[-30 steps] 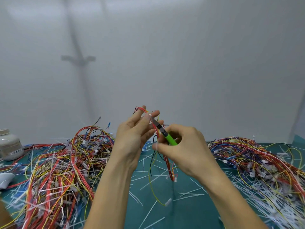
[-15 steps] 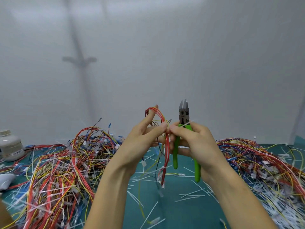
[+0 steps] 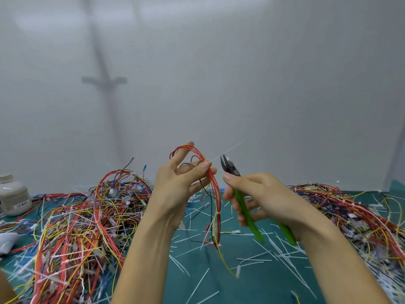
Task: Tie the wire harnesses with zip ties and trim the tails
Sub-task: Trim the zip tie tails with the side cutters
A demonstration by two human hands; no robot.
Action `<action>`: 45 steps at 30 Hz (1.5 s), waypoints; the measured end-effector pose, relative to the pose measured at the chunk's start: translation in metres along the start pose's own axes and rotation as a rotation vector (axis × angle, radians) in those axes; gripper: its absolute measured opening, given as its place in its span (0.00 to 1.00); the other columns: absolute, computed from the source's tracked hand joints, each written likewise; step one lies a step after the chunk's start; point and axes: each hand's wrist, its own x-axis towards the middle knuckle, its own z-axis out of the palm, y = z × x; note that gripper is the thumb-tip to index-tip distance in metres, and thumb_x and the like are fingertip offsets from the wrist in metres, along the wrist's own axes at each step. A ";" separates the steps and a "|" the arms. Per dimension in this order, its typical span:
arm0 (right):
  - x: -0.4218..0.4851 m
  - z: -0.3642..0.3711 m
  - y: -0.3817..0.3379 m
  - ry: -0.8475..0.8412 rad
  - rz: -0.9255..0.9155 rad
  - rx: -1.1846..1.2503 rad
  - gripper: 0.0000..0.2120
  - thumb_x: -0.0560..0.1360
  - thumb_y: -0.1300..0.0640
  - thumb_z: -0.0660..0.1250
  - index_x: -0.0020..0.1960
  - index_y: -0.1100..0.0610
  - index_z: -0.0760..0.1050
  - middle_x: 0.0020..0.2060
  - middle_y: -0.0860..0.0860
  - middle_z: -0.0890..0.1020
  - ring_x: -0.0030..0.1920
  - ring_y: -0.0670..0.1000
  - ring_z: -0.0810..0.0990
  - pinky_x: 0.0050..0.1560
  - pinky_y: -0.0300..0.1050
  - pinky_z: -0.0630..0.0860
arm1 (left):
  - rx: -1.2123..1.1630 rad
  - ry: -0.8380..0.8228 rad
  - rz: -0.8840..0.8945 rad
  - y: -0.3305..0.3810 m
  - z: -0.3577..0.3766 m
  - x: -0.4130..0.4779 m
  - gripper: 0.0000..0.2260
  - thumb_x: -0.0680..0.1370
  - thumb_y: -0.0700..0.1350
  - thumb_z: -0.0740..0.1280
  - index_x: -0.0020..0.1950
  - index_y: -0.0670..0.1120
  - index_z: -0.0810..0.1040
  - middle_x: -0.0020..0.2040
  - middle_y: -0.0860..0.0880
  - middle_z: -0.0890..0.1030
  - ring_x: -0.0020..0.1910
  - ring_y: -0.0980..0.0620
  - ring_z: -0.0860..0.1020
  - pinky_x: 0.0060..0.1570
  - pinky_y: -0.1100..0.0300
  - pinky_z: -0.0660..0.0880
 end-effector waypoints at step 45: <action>0.008 0.009 0.011 0.228 -0.237 -0.147 0.09 0.73 0.53 0.73 0.38 0.57 0.80 0.25 0.48 0.77 0.23 0.50 0.73 0.27 0.44 0.74 | 0.041 -0.137 0.021 0.005 -0.011 -0.001 0.17 0.67 0.37 0.76 0.52 0.54 0.81 0.55 0.43 0.85 0.55 0.42 0.83 0.49 0.59 0.81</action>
